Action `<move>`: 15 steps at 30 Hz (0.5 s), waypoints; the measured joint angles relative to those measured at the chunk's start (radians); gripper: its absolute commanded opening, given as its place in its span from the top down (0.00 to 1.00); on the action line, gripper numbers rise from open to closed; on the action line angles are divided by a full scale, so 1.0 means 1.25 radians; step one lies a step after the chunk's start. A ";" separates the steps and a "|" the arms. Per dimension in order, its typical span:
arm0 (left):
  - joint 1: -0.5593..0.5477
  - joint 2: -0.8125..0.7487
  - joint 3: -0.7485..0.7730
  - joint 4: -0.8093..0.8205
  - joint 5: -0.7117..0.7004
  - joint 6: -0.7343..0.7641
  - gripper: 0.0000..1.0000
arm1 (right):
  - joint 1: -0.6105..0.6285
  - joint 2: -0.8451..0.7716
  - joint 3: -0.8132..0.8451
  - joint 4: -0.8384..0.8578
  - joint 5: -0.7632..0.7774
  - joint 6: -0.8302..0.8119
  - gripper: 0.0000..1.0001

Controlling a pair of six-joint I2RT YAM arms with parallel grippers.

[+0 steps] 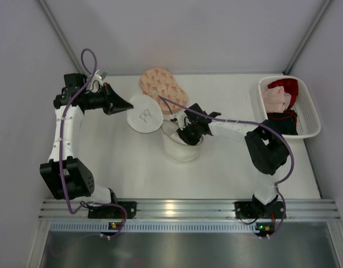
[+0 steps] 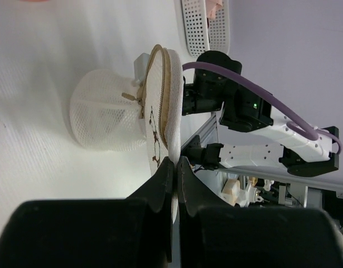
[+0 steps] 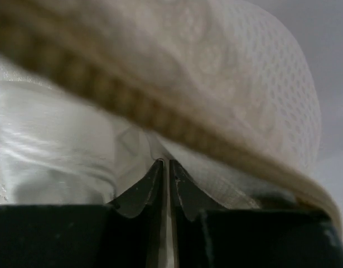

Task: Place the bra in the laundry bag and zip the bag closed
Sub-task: Adjust the bra in the laundry bag.

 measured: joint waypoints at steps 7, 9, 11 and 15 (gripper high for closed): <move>0.001 -0.002 0.006 0.001 0.004 0.001 1.00 | 0.000 -0.022 0.048 0.012 0.010 0.021 0.49; 0.001 -0.005 -0.003 0.000 -0.008 0.009 1.00 | 0.000 -0.048 0.079 0.005 0.008 0.019 0.36; -0.004 -0.008 -0.011 -0.001 -0.033 0.019 1.00 | -0.003 -0.092 0.103 0.001 0.005 0.013 0.30; -0.027 -0.014 -0.012 -0.002 -0.096 0.042 1.00 | -0.020 -0.186 0.120 -0.013 -0.010 -0.001 0.27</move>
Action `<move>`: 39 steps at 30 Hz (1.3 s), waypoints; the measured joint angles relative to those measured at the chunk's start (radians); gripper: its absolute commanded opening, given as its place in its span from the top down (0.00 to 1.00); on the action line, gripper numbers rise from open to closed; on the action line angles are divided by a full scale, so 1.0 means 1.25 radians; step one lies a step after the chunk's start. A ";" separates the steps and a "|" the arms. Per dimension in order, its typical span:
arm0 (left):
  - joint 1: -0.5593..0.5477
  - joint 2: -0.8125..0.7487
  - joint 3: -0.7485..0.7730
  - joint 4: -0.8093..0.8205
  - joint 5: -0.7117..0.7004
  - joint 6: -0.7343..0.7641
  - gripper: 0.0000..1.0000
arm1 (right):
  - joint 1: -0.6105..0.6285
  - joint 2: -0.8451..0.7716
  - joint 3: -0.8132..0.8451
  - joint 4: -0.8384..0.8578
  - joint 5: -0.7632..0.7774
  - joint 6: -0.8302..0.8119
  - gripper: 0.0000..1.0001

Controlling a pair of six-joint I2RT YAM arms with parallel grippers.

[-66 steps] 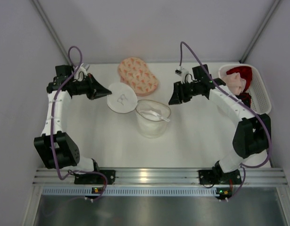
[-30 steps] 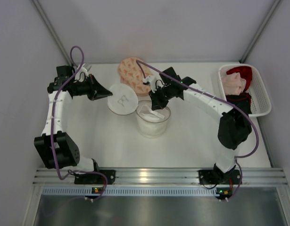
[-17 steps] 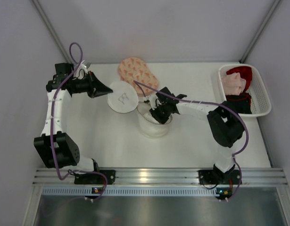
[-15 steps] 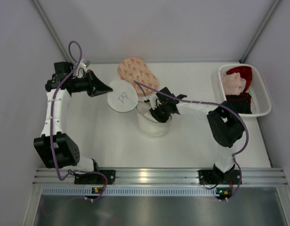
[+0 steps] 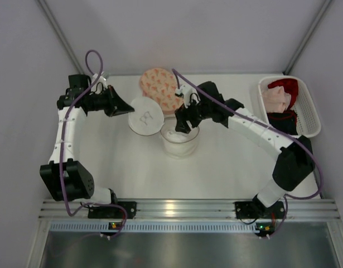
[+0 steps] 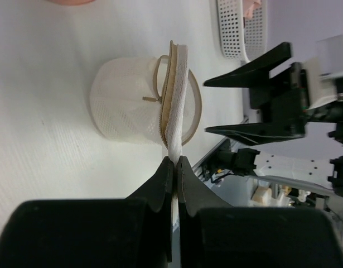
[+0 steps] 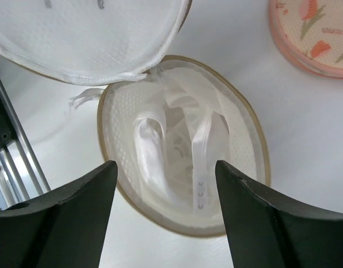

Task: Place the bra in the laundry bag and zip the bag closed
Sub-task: Adjust the bra in the laundry bag, then close the laundry bag at the center of the board.

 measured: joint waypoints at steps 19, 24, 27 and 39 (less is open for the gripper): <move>-0.267 -0.008 0.113 -0.015 -0.341 0.048 1.00 | -0.191 -0.065 0.001 -0.031 -0.094 0.040 0.27; -0.276 -0.009 0.113 -0.017 -0.407 -0.051 1.00 | -0.107 -0.146 -0.030 0.092 0.011 0.109 0.29; -0.277 -0.009 0.112 -0.017 -0.440 -0.095 1.00 | 0.016 -0.165 -0.029 0.123 0.112 0.126 0.29; -0.291 -0.007 0.089 -0.021 -0.508 -0.168 1.00 | 0.351 0.036 0.132 0.156 0.425 0.069 0.23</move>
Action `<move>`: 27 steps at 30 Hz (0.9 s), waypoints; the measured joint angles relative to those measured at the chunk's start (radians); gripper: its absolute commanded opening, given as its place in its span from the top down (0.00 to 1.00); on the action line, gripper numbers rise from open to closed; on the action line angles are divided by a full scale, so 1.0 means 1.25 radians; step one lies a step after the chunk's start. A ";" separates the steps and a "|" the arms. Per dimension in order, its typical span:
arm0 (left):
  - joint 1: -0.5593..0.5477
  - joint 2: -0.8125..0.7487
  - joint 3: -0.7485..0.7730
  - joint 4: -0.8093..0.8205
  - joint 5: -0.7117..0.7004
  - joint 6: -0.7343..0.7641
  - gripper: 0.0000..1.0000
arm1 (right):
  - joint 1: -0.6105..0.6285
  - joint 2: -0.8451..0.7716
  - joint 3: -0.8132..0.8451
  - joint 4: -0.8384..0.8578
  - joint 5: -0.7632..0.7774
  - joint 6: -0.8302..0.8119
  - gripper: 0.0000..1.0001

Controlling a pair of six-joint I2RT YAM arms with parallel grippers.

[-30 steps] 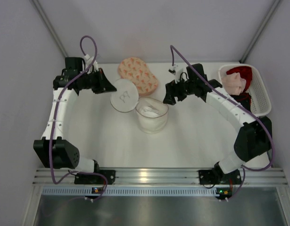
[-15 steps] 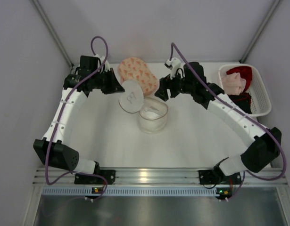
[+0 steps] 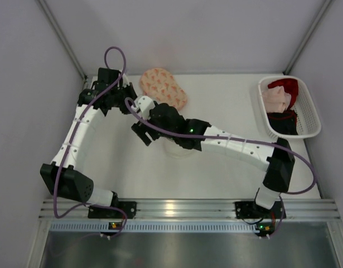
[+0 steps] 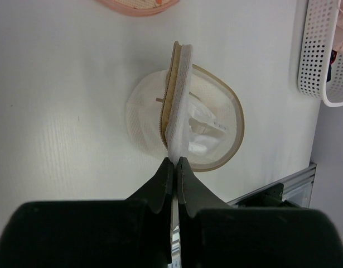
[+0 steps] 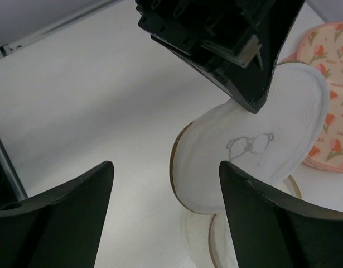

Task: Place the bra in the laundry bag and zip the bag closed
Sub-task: Close the laundry bag at the center of the board.

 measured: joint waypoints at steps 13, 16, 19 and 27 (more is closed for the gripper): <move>0.000 -0.006 -0.015 0.001 -0.015 -0.017 0.71 | 0.020 0.094 0.044 0.016 0.185 -0.032 0.99; 0.000 -0.009 -0.017 -0.001 -0.020 -0.018 0.46 | 0.011 0.087 0.032 0.022 0.178 -0.022 1.00; 0.000 -0.016 -0.017 0.000 -0.022 -0.010 0.20 | -0.015 0.056 -0.002 0.030 0.121 0.010 1.00; 0.054 -0.120 -0.020 0.139 -0.034 0.046 0.02 | -0.187 -0.084 -0.101 0.062 -0.184 0.183 1.00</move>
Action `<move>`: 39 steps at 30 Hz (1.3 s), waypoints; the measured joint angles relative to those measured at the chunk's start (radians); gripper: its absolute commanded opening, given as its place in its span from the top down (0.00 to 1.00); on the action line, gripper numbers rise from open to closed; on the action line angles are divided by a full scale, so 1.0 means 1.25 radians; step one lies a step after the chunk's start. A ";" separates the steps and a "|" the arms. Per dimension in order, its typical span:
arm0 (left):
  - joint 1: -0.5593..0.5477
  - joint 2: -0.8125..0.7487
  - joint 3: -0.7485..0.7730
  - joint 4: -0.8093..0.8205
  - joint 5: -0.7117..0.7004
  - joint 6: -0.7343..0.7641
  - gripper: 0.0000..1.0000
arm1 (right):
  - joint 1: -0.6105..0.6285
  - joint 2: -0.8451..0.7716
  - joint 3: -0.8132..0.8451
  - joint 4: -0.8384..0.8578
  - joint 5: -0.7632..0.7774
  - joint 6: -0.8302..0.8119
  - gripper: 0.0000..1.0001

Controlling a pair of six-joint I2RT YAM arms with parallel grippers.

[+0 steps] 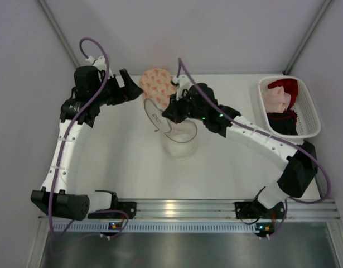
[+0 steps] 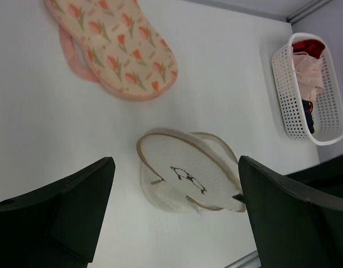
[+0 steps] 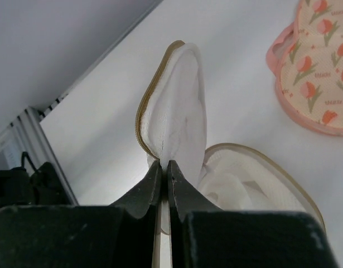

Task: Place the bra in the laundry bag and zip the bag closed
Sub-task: Close the laundry bag at the center of the board.

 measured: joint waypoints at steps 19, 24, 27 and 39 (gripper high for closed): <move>-0.018 -0.092 -0.324 0.118 0.440 0.492 0.43 | -0.484 -0.122 -0.528 0.373 -0.688 0.566 1.00; -0.137 -0.123 -0.374 0.076 0.410 0.527 0.56 | -0.484 -0.106 -0.558 0.540 -0.742 0.711 1.00; -0.200 -0.129 -0.382 0.049 0.381 0.519 0.56 | -0.484 -0.103 -0.569 0.614 -0.760 0.771 1.00; -0.330 -0.067 -0.390 0.000 0.322 0.442 0.54 | -0.484 -0.103 -0.594 0.601 -0.786 0.772 1.00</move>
